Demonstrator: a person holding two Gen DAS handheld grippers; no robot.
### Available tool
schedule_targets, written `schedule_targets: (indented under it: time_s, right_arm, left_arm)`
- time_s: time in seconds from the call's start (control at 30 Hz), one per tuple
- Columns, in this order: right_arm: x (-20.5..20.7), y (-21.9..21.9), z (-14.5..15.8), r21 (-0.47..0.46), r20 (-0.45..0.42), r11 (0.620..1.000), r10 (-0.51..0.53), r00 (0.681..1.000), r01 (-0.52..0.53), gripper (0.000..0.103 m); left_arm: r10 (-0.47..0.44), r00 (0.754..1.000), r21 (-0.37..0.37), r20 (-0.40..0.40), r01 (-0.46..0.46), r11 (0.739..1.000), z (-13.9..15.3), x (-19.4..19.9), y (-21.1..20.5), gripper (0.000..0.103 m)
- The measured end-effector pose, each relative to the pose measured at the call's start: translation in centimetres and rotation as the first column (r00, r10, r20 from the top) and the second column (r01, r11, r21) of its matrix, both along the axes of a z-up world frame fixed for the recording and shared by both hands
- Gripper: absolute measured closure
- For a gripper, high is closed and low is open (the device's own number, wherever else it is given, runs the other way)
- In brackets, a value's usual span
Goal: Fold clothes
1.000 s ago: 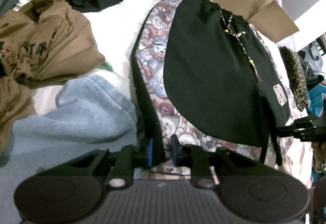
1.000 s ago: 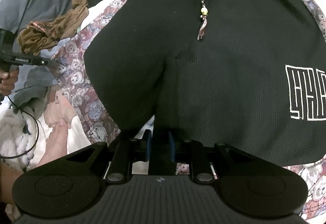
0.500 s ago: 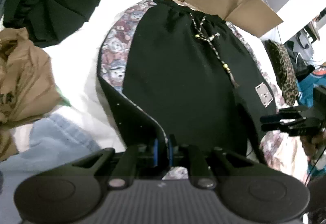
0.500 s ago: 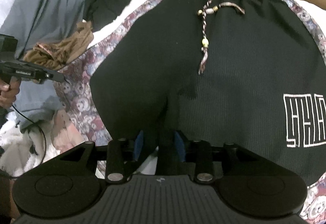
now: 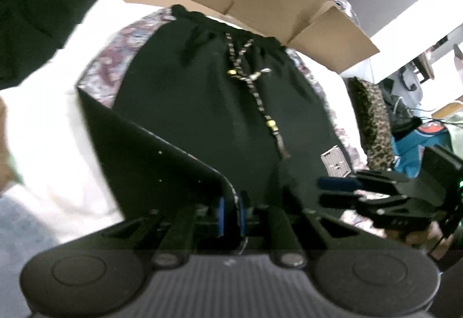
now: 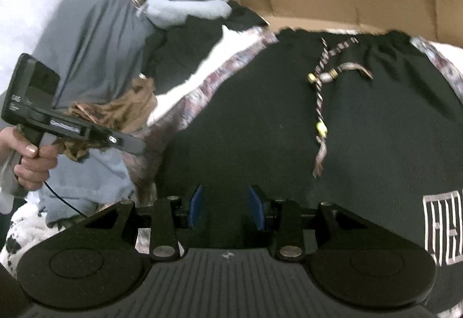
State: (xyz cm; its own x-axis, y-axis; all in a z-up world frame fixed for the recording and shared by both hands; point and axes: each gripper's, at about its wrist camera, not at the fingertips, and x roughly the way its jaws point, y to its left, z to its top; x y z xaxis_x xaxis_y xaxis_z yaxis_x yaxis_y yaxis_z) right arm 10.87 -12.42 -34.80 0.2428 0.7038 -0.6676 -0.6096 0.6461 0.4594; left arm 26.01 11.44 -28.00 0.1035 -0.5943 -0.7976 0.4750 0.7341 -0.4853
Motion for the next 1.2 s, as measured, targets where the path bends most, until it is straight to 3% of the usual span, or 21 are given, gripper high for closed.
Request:
schedule_targets:
  time_s: [0.23, 0.4, 0.6, 1.0, 1.03, 1.17, 1.2]
  right_arm:
    - [0.6, 3.5, -0.7, 0.057, -0.007, 0.995, 0.084, 0.996, -0.083, 0.061]
    - [-1.5, 5.3, -1.2, -0.013, 0.021, 0.989, 0.145, 0.989, -0.144, 0.061]
    - [-2.5, 4.9, -1.8, -0.031, 0.035, 0.998, 0.064, 0.997, -0.063, 0.061]
    - [-2.9, 5.9, -0.8, -0.050, 0.157, 0.998, -0.019, 0.987, 0.027, 0.061]
    - [-2.8, 6.0, -0.9, -0.057, 0.165, 0.998, -0.027, 0.986, 0.037, 0.063]
    - [-1.8, 5.4, -1.3, -0.082, 0.167, 0.993, -0.074, 0.983, 0.088, 0.100]
    - [-1.6, 5.2, -1.3, -0.079, 0.169, 0.993, -0.078, 0.982, 0.092, 0.101]
  left_arm:
    - [-0.040, 0.999, -0.035, -0.034, 0.039, 0.999, -0.9, -0.3, -3.4, 0.093]
    - [-0.048, 0.998, -0.051, -0.046, 0.046, 0.998, -1.0, -0.8, -4.9, 0.093]
    - [-0.080, 0.996, -0.046, -0.033, 0.079, 0.996, -0.4, -1.9, -6.1, 0.093]
    - [-0.073, 0.997, -0.042, 0.006, 0.073, 0.996, 1.3, -2.8, -8.6, 0.093]
    - [-0.077, 0.997, -0.042, 0.007, 0.078, 0.996, 1.3, -2.8, -8.9, 0.093]
    - [-0.088, 0.996, -0.067, 0.016, 0.089, 0.994, 1.7, -2.9, -9.3, 0.091]
    - [-0.087, 0.996, -0.081, 0.023, 0.089, 0.993, 1.8, -2.9, -9.3, 0.088]
